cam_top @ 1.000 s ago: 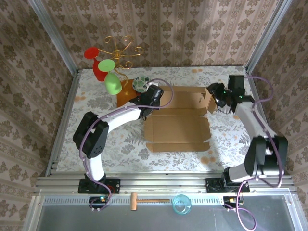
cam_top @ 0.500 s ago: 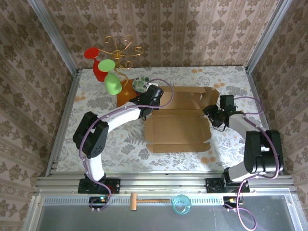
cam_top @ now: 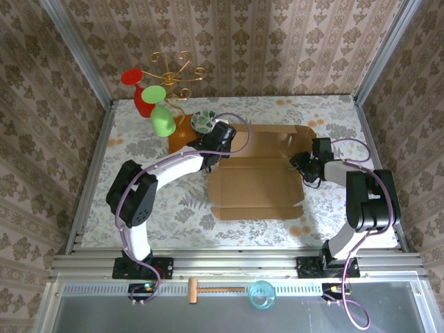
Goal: Fold the paper box
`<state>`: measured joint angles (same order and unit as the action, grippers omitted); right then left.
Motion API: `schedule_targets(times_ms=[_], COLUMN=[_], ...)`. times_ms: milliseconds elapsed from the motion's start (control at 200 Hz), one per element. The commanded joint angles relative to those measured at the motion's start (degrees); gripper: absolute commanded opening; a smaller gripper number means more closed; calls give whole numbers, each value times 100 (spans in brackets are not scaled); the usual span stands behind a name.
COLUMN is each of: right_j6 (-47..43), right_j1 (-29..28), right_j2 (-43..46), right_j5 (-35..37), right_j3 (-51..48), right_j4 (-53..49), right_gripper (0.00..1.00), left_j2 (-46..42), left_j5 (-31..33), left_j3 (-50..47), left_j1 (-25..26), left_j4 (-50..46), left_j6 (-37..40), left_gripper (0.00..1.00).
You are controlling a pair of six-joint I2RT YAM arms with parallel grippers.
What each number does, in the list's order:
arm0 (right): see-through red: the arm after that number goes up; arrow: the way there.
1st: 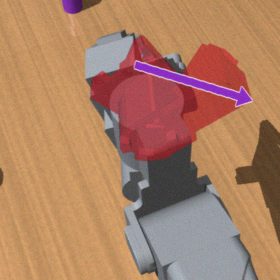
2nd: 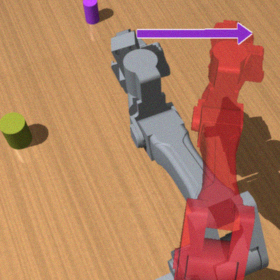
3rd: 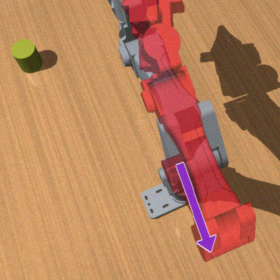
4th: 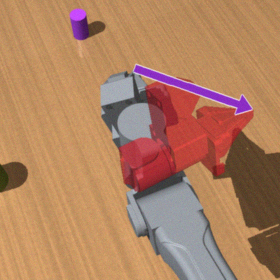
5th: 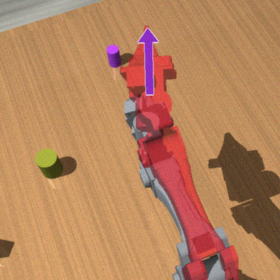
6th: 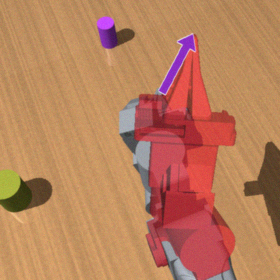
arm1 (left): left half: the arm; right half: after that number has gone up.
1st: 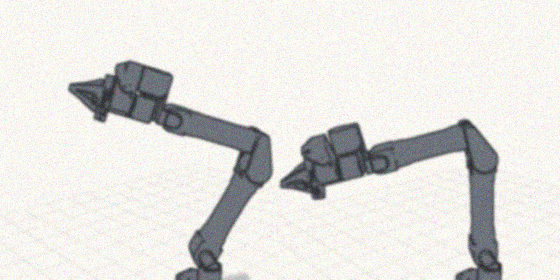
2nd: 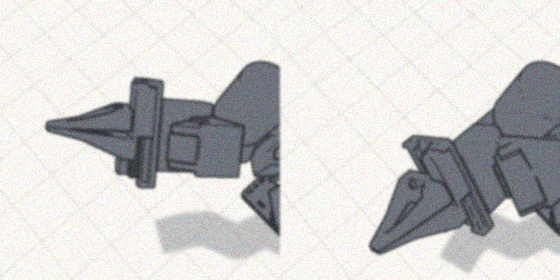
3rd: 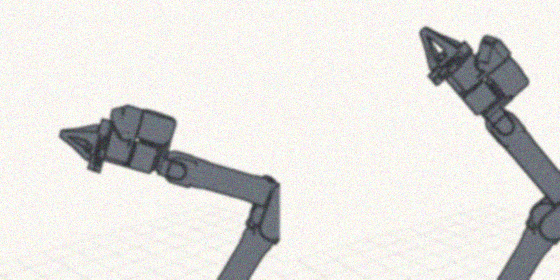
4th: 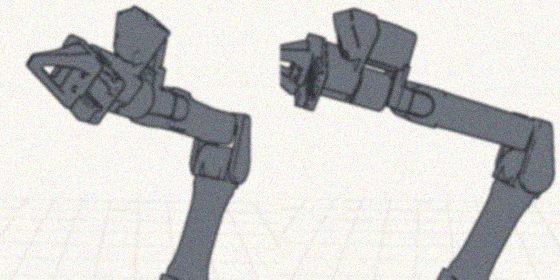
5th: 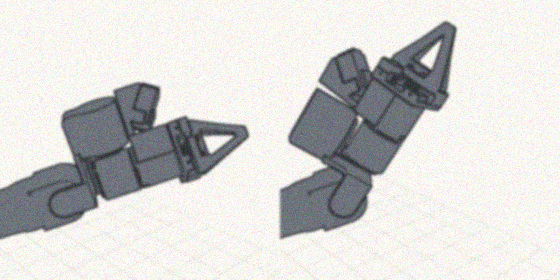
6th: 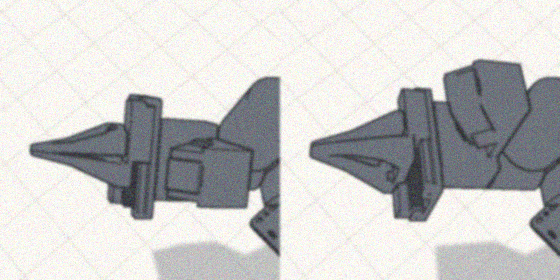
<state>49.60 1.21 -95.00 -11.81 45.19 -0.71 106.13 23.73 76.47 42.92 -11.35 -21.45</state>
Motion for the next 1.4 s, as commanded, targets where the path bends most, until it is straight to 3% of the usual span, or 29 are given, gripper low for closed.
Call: schedule_targets(times_ms=[0, 380, 1070, 1205, 1395], right_j6=[-85, -98, 266, 69, -500], right_j1=[-16, -126, -754, -687, -286], right_j2=[-259, -107, -373, 28, 1345], right_j5=[-23, -347, -190, -218, -452], right_j3=[238, 437, 547, 588, 565], right_j4=[450, 775, 832, 537, -123], right_gripper=[52, 40, 42, 44, 48], left_j2=[81, 167, 216, 192, 69], left_j5=[-70, -123, -166, -212, -354], left_j3=[251, 280, 336, 275, 152], left_j1=[-36, -64, -95, -166, -367], left_j4=[-161, -192, -191, -183, -64], left_j6=[-62, -86, -147, -124, 8], left_gripper=[0, 0, 0, 0, 0])
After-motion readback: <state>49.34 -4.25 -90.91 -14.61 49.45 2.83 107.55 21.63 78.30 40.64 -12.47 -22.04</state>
